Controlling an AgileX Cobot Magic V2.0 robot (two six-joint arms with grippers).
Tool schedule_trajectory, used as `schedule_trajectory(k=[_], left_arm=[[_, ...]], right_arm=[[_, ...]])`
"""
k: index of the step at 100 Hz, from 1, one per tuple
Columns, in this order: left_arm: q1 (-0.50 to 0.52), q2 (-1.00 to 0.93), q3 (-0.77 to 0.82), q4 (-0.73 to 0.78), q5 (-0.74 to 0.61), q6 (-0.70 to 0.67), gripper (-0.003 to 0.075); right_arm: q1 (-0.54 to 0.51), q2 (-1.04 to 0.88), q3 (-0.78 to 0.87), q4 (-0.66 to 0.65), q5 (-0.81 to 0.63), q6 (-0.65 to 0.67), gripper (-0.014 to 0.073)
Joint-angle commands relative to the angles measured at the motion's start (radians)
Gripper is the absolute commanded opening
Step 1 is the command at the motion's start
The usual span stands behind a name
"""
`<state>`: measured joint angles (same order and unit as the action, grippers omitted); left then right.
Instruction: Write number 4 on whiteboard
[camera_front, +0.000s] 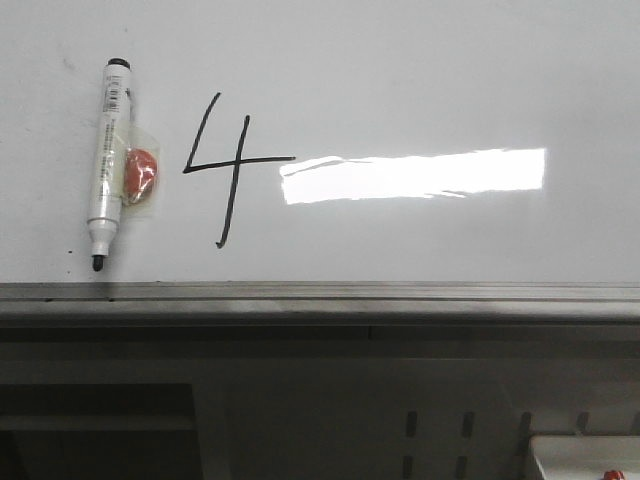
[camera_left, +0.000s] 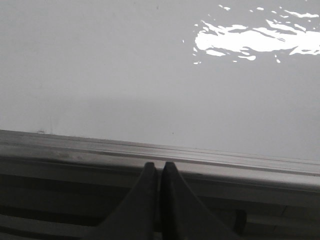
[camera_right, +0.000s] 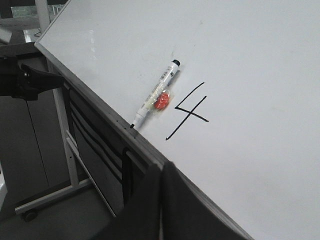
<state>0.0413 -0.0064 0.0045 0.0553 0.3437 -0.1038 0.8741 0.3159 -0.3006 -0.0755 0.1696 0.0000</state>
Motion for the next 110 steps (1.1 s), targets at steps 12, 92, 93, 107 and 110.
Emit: schedule_trajectory(k=[12,92,93,107,110], left_arm=[[0.0,-0.025,0.033,-0.009,-0.045,-0.008,-0.002],[0.0,-0.025,0.033,-0.009,-0.045,-0.008,-0.002],[0.0,-0.025,0.033,-0.009,-0.045,-0.008,-0.002],[0.0,-0.024,0.033,-0.009,-0.045,-0.008,-0.002],[0.0,-0.024,0.033,-0.009,-0.045,-0.008,-0.002]], right_arm=[[-0.03,0.005,-0.007,-0.014,-0.121,-0.013,-0.0064],[-0.808,-0.306,0.331,0.102,-0.11,0.023,-0.0064],[-0.812,-0.314,0.331,0.102,-0.091,0.023,-0.0064],[-0.834,-0.343,0.335,0.102,0.08,0.025,-0.0064],[-0.834,-0.343,0.335,0.102,0.104,0.025,-0.0064]])
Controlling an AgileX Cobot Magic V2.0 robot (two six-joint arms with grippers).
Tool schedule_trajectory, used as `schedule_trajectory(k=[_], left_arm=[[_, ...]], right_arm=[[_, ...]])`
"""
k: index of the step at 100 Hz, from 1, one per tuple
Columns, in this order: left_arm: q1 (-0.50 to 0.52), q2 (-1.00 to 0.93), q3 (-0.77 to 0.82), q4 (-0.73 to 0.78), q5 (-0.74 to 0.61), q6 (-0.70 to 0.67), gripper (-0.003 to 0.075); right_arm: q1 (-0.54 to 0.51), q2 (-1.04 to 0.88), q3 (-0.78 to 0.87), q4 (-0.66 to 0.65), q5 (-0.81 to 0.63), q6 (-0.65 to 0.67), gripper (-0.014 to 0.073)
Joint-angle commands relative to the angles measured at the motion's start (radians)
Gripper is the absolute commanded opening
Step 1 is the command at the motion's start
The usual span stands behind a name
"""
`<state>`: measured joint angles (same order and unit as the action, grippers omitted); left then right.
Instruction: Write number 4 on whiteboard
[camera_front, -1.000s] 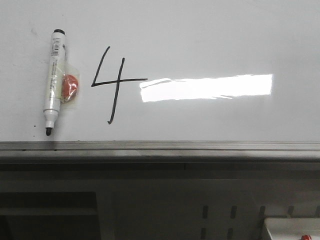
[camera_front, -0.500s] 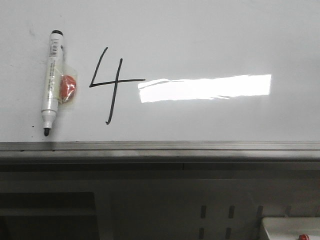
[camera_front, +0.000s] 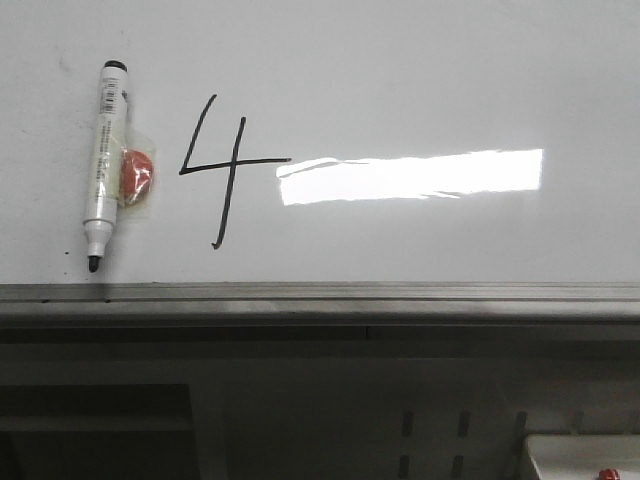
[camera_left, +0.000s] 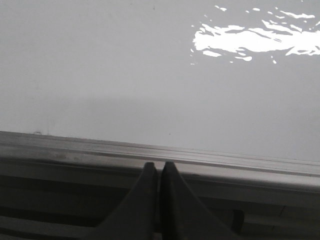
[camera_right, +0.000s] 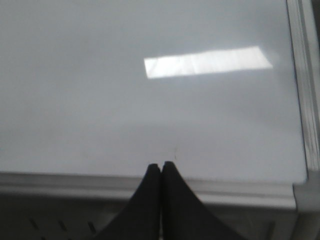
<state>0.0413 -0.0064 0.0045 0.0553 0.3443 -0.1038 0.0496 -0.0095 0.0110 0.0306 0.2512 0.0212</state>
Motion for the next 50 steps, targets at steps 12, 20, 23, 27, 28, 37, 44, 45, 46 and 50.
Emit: schedule_trajectory(k=[12,20,23,27,28,37,44,45,46,50], left_arm=[[0.0,-0.024,0.033,-0.009,-0.045,-0.008,-0.002],[0.0,-0.024,0.033,-0.009,-0.045,-0.008,-0.002],[0.0,-0.024,0.033,-0.009,-0.045,-0.008,-0.002],[0.0,-0.024,0.033,-0.009,-0.045,-0.008,-0.002],[0.0,-0.024,0.033,-0.009,-0.045,-0.008,-0.002],[0.0,-0.024,0.033,-0.009,-0.045,-0.008,-0.002],[0.0,-0.024,0.033,-0.009,-0.045,-0.008,-0.002],[0.0,-0.024,0.033,-0.009,-0.045,-0.008,-0.002],[0.0,-0.024,0.033,-0.009,-0.045,-0.008,-0.002],[0.0,-0.024,0.033,-0.009,-0.045,-0.008,-0.002]], right_arm=[[-0.014,-0.017,0.023,-0.004,0.065,0.003,-0.0064],[-0.048,-0.017,0.023,-0.004,0.065,0.003,-0.0064],[-0.06,-0.017,0.023,-0.004,0.065,0.003,-0.0064],[-0.072,-0.017,0.023,-0.004,0.065,0.003,-0.0064],[-0.071,-0.017,0.023,-0.004,0.065,0.003,-0.0064],[-0.074,-0.017,0.023,-0.004,0.065,0.003,-0.0064],[-0.074,-0.017,0.023,-0.004,0.065,0.003,-0.0064],[-0.074,-0.017,0.023,-0.004,0.065,0.003,-0.0064],[-0.074,-0.017,0.023,-0.004,0.065,0.003,-0.0064],[-0.074,-0.017,0.023,-0.004,0.065,0.003,-0.0064]])
